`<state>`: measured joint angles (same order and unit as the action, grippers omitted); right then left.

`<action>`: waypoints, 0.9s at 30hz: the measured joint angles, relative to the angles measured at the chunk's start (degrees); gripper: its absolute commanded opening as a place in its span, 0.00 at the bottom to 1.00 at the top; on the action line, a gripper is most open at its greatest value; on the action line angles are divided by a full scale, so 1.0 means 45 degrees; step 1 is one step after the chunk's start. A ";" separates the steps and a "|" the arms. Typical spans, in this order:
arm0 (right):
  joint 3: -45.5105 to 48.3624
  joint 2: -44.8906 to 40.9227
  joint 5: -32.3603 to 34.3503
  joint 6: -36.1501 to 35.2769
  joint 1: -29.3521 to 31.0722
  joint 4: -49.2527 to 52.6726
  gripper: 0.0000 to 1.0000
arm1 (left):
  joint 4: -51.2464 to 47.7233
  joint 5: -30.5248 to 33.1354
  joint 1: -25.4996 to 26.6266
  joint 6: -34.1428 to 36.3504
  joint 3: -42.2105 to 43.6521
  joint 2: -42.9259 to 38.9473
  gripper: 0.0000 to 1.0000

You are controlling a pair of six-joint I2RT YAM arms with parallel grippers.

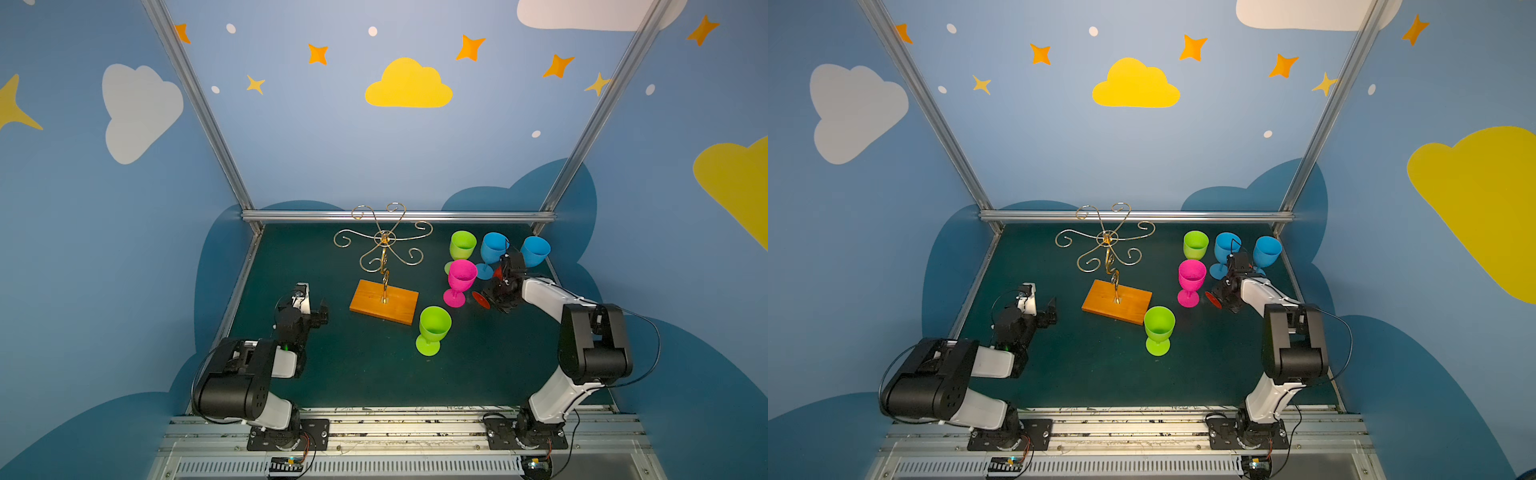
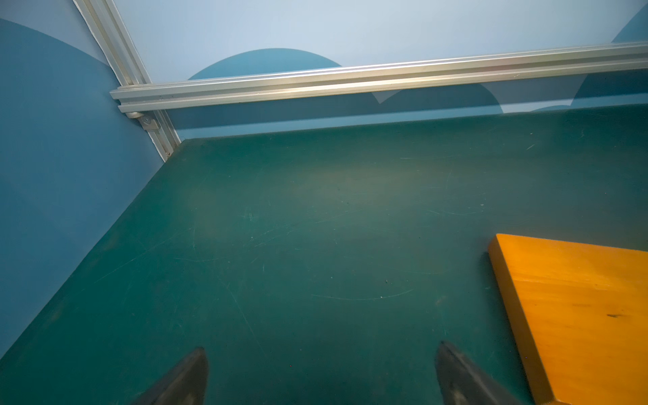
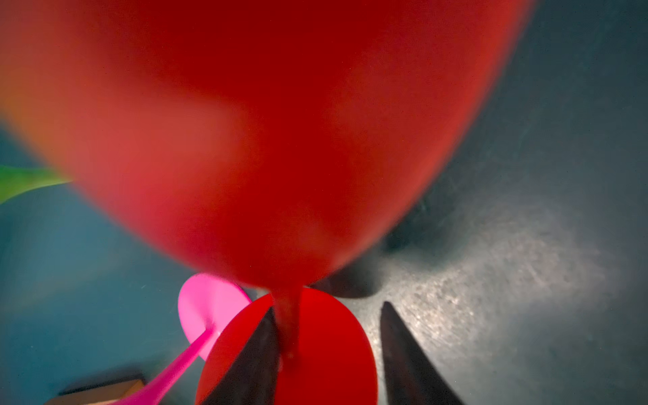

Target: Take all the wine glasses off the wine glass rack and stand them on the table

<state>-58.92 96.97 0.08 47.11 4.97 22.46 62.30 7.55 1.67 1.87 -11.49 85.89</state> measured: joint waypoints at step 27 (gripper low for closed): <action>0.2035 -0.4619 0.5450 0.0277 0.4012 0.2089 0.00 | -0.0010 0.0000 0.0000 -0.0034 -0.0010 0.0000 0.99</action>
<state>-49.76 76.18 24.60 48.36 23.03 31.86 62.26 7.55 1.67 1.72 -11.53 85.89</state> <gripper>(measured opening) 0.087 0.994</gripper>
